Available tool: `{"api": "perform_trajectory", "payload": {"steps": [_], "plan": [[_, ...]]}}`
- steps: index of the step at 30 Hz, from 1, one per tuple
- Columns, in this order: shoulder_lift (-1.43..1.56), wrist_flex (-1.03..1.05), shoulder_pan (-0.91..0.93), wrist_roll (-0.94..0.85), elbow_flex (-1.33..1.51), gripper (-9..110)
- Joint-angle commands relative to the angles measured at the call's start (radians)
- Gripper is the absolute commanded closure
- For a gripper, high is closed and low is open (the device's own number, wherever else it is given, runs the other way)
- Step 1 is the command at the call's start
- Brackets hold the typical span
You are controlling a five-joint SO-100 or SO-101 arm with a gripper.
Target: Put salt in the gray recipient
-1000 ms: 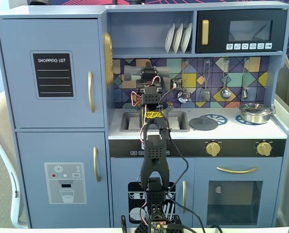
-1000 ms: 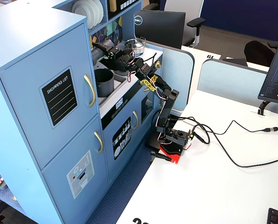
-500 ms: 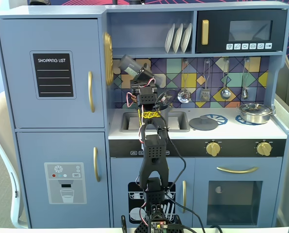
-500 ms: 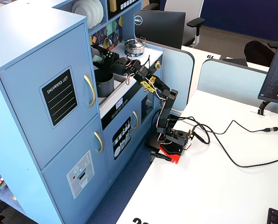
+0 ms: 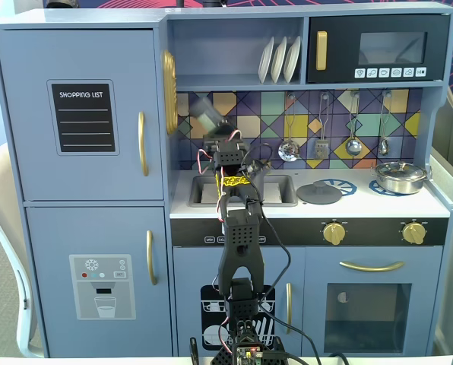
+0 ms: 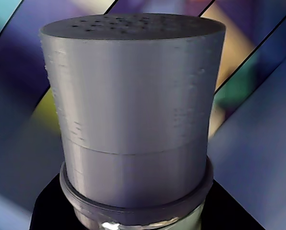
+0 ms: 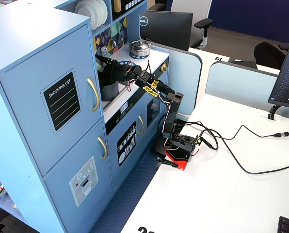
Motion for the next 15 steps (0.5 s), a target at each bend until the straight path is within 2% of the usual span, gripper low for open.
{"api": "perform_trajectory", "payload": {"steps": [1,7,15], "plan": [[0.089,-0.028,0.058,0.028,0.071,101],[0.101,-0.064,0.054,0.032,0.106,101],[0.017,-0.110,-0.043,0.011,-0.080,101]]}}
